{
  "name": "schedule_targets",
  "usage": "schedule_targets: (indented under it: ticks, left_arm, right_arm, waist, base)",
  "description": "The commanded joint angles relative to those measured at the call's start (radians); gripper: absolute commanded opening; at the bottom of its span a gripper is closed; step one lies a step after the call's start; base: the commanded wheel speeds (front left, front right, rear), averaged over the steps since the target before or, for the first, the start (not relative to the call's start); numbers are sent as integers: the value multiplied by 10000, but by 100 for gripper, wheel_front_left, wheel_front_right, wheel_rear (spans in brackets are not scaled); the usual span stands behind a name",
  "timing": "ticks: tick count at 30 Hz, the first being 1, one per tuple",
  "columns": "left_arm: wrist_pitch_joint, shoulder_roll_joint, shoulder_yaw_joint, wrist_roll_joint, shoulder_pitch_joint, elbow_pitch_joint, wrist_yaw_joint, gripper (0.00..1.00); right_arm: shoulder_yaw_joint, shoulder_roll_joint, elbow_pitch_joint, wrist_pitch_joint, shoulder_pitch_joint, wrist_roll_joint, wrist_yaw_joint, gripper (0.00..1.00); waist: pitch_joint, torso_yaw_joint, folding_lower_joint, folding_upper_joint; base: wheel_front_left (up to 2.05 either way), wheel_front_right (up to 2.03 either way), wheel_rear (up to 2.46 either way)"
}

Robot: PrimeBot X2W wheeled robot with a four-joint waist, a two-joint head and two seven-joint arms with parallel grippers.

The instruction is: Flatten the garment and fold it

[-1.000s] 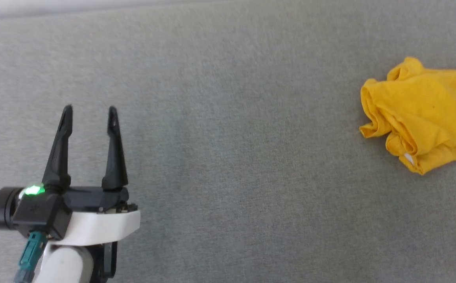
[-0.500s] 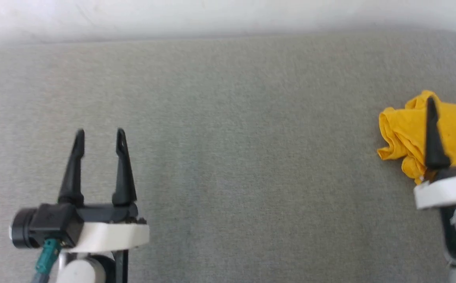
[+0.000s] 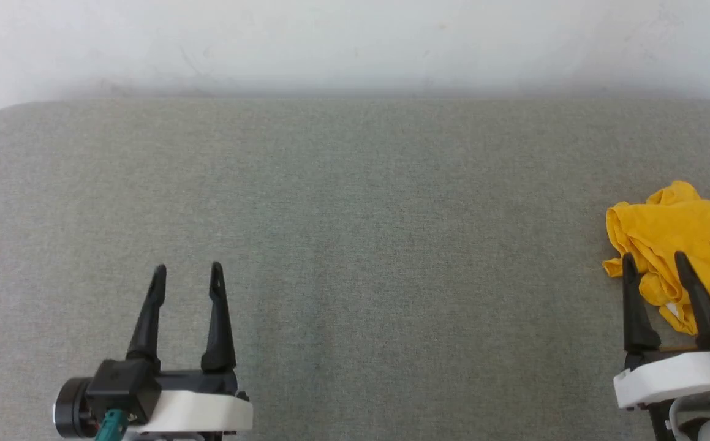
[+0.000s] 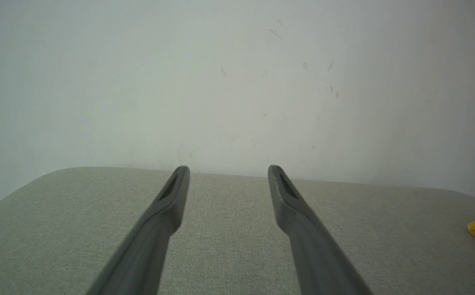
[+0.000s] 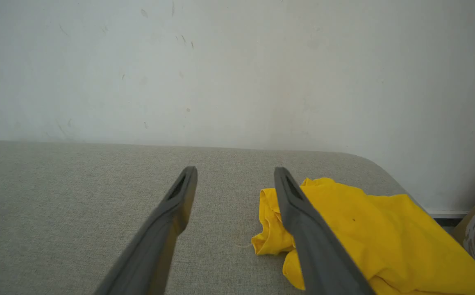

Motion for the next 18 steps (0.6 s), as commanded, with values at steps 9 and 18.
schedule_targets:
  ticks: [9,18]
  left_arm:
    - [-49,-587,426,315,357,341,-534,100]
    - [-49,-987,923,595,280,300,-831,100]
  right_arm:
    - [122,41,643,-401,116,367,-11,100]
    - [137,42,674,-406,-29,304,-11,100]
  waist:
    - [-79,67,1,-1]
    - [59,37,1,-1]
  base:
    - [0,0,0]
    - [0,0,0]
